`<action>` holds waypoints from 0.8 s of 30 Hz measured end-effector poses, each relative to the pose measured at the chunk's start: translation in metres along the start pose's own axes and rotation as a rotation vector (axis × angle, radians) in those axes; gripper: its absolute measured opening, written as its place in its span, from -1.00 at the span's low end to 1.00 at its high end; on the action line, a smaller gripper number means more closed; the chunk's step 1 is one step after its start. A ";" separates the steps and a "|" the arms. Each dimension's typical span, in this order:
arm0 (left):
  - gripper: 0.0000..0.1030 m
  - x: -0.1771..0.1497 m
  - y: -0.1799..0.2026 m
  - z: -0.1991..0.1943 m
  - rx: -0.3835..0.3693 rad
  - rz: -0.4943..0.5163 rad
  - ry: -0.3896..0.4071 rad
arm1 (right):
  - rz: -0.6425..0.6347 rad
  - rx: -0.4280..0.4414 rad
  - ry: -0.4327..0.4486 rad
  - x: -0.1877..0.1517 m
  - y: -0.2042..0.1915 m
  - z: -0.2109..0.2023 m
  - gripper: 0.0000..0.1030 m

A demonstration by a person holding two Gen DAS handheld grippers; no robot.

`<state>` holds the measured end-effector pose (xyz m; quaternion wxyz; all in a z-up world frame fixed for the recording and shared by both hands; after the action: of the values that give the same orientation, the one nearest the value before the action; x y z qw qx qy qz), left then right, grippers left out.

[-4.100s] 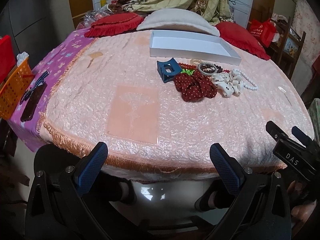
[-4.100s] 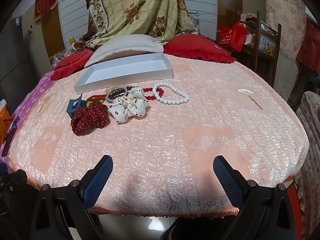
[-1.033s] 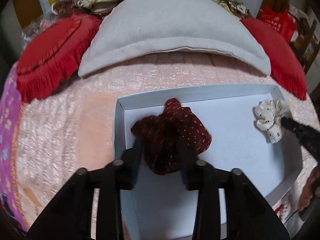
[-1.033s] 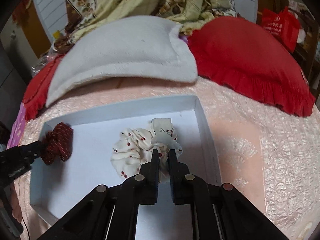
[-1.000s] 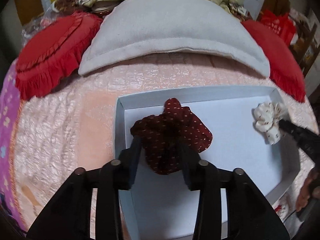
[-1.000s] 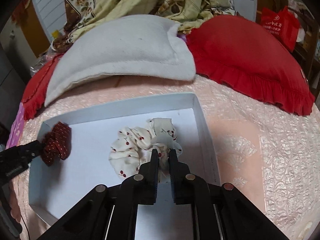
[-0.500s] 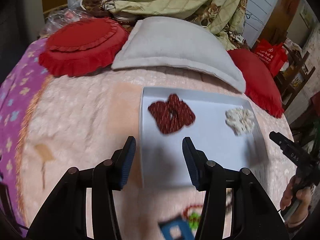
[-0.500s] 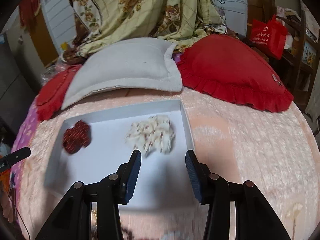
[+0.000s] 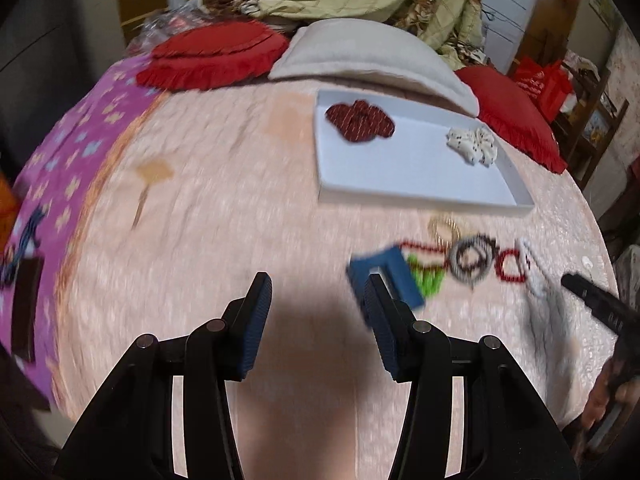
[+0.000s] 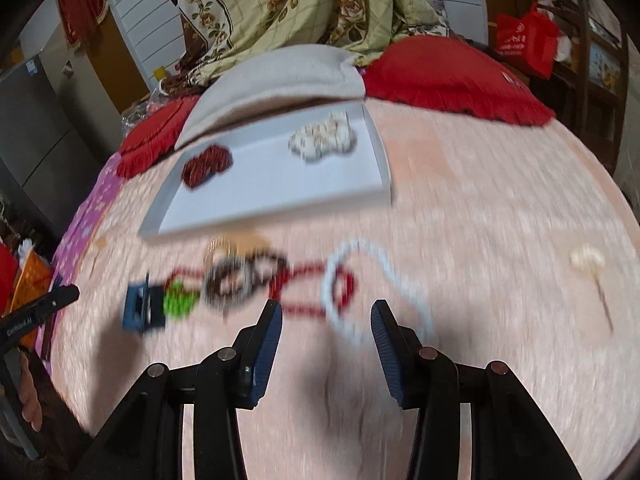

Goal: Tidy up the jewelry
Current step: 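Move the left tool to the blue claw clip and grasp it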

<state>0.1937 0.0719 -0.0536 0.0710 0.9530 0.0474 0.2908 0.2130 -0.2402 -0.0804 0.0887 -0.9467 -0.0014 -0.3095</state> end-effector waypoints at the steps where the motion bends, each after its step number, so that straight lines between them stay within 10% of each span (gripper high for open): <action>1: -0.07 -0.009 -0.002 -0.003 0.002 -0.019 0.002 | 0.002 -0.005 0.001 -0.014 -0.002 -0.003 -0.14; 11: -0.07 -0.072 -0.003 -0.018 0.086 -0.017 0.006 | 0.018 0.015 -0.010 -0.076 -0.017 -0.014 -0.14; 24: -0.07 -0.064 -0.006 0.001 0.045 -0.019 -0.026 | -0.044 -0.039 0.022 -0.063 -0.008 -0.001 -0.14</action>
<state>0.1409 0.0694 -0.0908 0.0529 0.9575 0.0619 0.2768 0.1608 -0.2292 -0.1153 0.0634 -0.9446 -0.0150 -0.3216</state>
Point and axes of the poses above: each gripper's, at about its wrist camera, not at the fingertips, and z roughly the way its jaws point, y to its right, x to its top, the point moved 4 cm from there along z, roughly the way its jaws point, and after that the axes turned 4 degrees about -x, right-handed, at the moved point
